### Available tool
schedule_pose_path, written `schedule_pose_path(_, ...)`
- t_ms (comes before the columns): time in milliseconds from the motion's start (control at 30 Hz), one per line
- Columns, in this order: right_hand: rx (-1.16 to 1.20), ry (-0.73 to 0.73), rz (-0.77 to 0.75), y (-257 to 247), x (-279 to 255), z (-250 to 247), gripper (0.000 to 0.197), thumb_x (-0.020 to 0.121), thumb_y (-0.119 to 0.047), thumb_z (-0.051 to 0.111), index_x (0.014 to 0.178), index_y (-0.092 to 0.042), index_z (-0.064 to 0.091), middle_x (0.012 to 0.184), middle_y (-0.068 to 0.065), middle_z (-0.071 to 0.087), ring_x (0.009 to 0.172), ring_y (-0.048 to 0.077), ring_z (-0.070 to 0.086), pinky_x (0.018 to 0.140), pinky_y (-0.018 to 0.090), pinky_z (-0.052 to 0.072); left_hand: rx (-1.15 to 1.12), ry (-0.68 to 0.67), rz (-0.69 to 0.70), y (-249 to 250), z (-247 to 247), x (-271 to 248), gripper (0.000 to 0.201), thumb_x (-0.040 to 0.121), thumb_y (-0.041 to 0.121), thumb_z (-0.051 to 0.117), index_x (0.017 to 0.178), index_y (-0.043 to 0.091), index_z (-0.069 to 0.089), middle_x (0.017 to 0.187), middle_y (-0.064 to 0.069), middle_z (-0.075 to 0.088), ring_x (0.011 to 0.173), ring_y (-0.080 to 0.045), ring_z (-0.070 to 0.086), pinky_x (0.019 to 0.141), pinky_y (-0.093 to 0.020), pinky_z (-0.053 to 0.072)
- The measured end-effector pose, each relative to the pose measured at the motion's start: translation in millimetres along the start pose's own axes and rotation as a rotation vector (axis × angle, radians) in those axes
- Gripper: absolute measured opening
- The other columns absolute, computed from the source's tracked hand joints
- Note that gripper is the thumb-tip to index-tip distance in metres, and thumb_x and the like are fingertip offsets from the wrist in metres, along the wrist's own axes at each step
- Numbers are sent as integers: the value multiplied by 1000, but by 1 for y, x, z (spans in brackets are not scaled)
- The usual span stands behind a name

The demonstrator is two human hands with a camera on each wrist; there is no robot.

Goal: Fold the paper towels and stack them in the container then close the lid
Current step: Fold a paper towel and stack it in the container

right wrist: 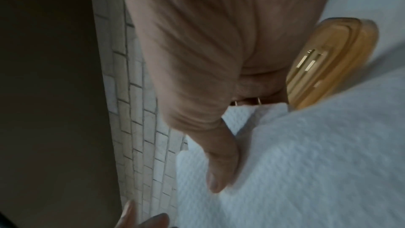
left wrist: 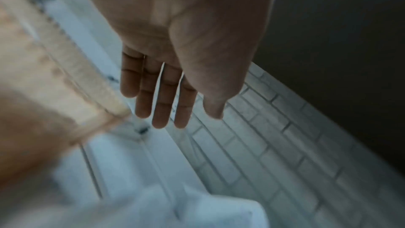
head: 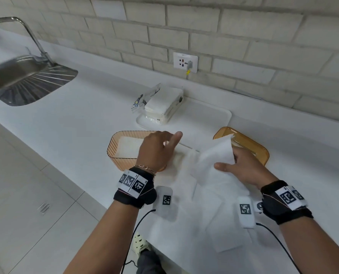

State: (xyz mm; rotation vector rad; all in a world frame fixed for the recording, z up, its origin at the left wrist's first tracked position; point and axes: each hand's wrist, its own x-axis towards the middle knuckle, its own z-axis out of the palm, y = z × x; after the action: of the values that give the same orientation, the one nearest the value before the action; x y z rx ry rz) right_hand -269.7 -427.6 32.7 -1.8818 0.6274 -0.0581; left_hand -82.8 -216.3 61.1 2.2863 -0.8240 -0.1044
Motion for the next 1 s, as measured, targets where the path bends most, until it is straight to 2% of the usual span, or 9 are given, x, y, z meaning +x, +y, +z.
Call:
schedule_pose_path(100,28,-63,-56,-19,-12,-10,35,87,-23,85,119,-27,72,112,-12,80,106,10,76,101,49,57,-372,-237,-165,25,21,-9,41,92,66,64,104,29,78,98,20,76,96,3,69,86,-18,51)
schedule_pose_path(200,4,-115,-71,-29,-18,-18,36,86,-24,86,119,-27,73,113,-11,80,107,12,76,102,49,57,-650,-417,-339,36,40,-7,48,85,73,67,101,28,73,102,15,71,95,-7,66,88,-25,50)
schedule_pose_path(267,-13,-131,-70,-31,-20,-20,35,85,-22,87,118,-26,74,111,-11,80,105,10,76,100,44,58,-771,-464,-391,43,46,-7,44,85,58,79,93,15,76,98,7,78,90,-14,74,87,-31,56)
schedule_pose_path(400,-5,-104,-29,-14,-14,-23,37,82,-19,89,116,-24,74,107,-10,81,101,10,77,96,41,59,-974,-345,-416,55,50,-2,36,83,30,89,101,0,79,105,-16,80,105,-38,76,99,-55,58)
schedule_pose_path(533,-70,-65,42,23,-5,-29,42,70,-19,97,106,-24,76,87,-14,74,84,14,70,91,35,59,-1060,-177,-387,59,41,5,18,91,26,81,94,9,77,101,-12,81,92,-28,76,95,-52,61)
schedule_pose_path(700,-9,133,-21,29,-13,-44,22,79,-26,90,98,-22,79,92,-1,74,85,18,68,86,26,52,-1030,51,-314,33,32,9,34,91,47,76,100,15,78,108,-14,80,106,-38,74,96,-59,58)
schedule_pose_path(800,107,172,-118,0,-28,-56,14,86,-25,83,97,-18,79,95,6,78,87,12,67,85,31,53,-879,112,-312,21,39,3,40,95,53,66,89,14,74,95,-10,79,93,-35,74,87,-54,60)
schedule_pose_path(867,201,113,-189,-21,-35,-60,14,90,-19,76,102,-10,76,100,3,80,91,14,73,85,29,59,-808,76,-326,22,47,-4,44,101,50,59,88,9,72,87,-5,75,83,-25,69,82,-55,59)
schedule_pose_path(1000,318,145,-260,-50,-34,-55,12,95,-10,70,107,-9,73,104,6,81,91,18,77,83,26,62,-843,-35,-358,37,63,-12,52,96,62,57,97,15,76,102,-5,80,100,-25,75,96,-55,59)
